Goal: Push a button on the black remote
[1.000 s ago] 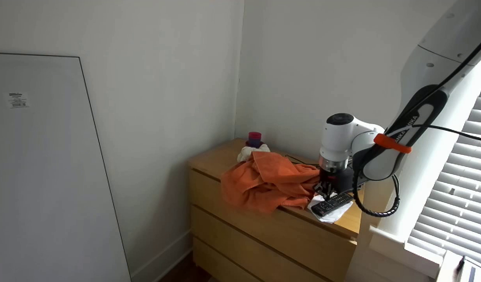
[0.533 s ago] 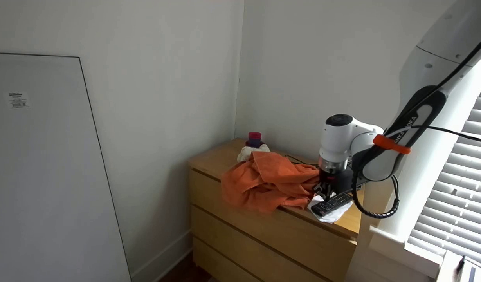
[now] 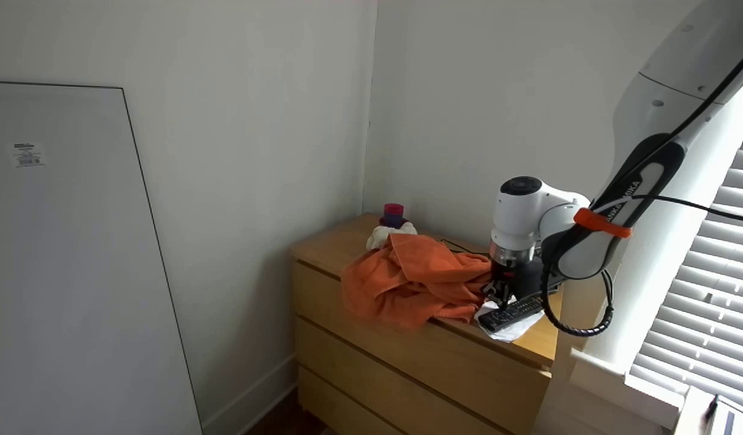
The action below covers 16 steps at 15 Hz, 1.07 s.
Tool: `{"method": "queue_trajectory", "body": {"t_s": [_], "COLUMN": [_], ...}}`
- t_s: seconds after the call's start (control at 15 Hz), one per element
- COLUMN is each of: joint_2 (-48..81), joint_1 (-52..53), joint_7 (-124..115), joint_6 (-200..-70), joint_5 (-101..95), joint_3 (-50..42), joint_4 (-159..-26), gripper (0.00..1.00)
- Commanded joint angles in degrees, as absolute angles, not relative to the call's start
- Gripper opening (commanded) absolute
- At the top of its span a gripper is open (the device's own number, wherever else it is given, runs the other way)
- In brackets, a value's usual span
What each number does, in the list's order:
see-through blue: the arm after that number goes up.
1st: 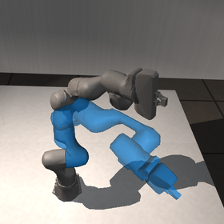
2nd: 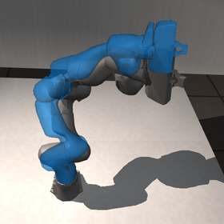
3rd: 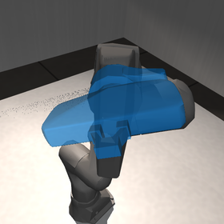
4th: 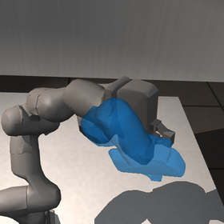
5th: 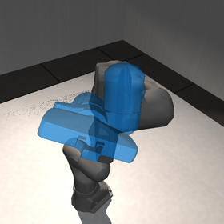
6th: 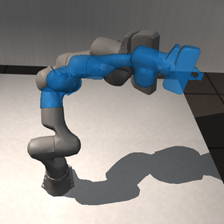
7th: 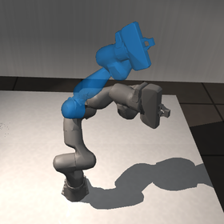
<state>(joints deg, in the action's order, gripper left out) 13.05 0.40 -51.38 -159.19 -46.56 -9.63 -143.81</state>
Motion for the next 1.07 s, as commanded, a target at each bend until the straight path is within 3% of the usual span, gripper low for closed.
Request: {"method": "queue_trajectory", "body": {"t_s": [0.0, 1.0], "joint_2": [16.0, 1.4], "joint_1": [0.9, -1.2], "joint_7": [-52.6, -38.8], "joint_6": [-157.7, -155.7], "joint_5": [-47.4, -36.9], "joint_3": [-10.0, -7.6], "joint_4": [-142.9, -150.5], "gripper": [0.0, 0.0]}}
